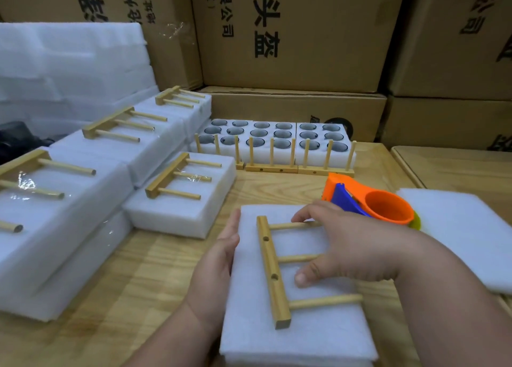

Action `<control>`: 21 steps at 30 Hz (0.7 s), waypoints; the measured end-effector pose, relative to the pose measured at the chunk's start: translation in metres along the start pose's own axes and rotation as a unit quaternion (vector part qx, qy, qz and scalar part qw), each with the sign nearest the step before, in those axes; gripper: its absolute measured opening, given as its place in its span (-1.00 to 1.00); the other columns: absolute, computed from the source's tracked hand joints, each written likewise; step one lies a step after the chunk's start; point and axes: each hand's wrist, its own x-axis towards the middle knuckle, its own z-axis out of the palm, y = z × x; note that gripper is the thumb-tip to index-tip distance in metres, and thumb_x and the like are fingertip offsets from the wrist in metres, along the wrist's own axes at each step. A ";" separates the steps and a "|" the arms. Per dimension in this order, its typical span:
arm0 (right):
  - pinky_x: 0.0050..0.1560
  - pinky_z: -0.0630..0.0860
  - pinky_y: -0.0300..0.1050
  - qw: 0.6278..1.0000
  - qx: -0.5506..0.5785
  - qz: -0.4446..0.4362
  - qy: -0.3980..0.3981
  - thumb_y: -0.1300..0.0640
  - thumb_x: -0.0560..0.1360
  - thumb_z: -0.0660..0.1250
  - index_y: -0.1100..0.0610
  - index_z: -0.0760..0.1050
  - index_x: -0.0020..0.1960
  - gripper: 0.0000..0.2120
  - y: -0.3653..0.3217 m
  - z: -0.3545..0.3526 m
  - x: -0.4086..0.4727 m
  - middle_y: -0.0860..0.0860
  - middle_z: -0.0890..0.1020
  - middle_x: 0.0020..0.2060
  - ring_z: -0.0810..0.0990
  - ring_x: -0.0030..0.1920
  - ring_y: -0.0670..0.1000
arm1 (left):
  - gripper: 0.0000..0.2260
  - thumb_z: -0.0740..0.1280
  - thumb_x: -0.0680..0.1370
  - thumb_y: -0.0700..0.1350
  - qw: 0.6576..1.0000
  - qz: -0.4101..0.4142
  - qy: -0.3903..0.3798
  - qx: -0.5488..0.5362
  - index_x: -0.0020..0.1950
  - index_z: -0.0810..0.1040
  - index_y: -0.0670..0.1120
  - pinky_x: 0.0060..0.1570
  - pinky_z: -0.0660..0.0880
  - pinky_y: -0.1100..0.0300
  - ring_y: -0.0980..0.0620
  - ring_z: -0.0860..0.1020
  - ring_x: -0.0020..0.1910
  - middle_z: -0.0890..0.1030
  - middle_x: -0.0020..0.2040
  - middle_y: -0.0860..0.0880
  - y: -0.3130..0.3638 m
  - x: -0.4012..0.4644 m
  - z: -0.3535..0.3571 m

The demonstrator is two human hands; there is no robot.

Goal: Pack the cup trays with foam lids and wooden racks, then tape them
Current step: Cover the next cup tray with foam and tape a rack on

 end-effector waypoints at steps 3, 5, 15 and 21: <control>0.08 0.44 -0.18 1.000 0.002 0.017 0.012 -0.43 0.13 0.57 -0.44 0.24 0.30 -0.15 0.002 -0.001 0.001 -0.44 0.25 0.29 0.42 0.21 -0.22 | -0.49 0.15 0.40 -0.19 0.999 0.003 -0.026 0.026 0.35 0.48 -0.01 -0.36 0.63 0.17 -0.02 0.74 -0.16 0.75 -0.02 -0.06 0.001 0.012 -0.003; 0.08 0.40 -0.18 0.999 -0.007 0.026 0.030 -0.43 0.15 0.57 -0.41 0.23 0.35 -0.13 0.003 -0.003 0.001 -0.41 0.24 0.31 0.38 0.24 -0.17 | -0.51 0.16 0.38 -0.25 0.998 -0.007 -0.029 0.061 0.28 0.53 -0.06 -0.30 0.63 0.17 -0.06 0.71 -0.18 0.72 -0.04 -0.11 0.003 0.021 0.000; 0.53 0.14 0.05 0.994 -0.062 -0.029 0.084 -0.25 0.34 0.56 -0.28 0.56 -0.06 -0.75 0.006 -0.008 -0.006 -0.29 0.21 0.52 0.07 0.56 -0.13 | -0.21 -0.17 0.73 -0.23 0.997 -0.018 -0.020 0.069 -0.43 0.73 0.00 -0.46 0.56 0.30 0.14 0.70 -0.34 0.72 -0.32 0.03 0.009 0.030 0.020; 0.32 0.33 -0.05 0.979 -0.056 -0.096 0.171 -0.17 0.43 0.52 -0.31 0.58 -0.14 -0.89 -0.003 -0.007 -0.003 -0.38 0.45 0.11 0.33 0.32 -0.13 | -0.25 -0.11 0.74 -0.19 0.997 -0.012 -0.006 0.074 -0.41 0.74 0.04 -0.43 0.57 0.31 0.15 0.71 -0.31 0.73 -0.29 0.04 0.007 0.031 0.016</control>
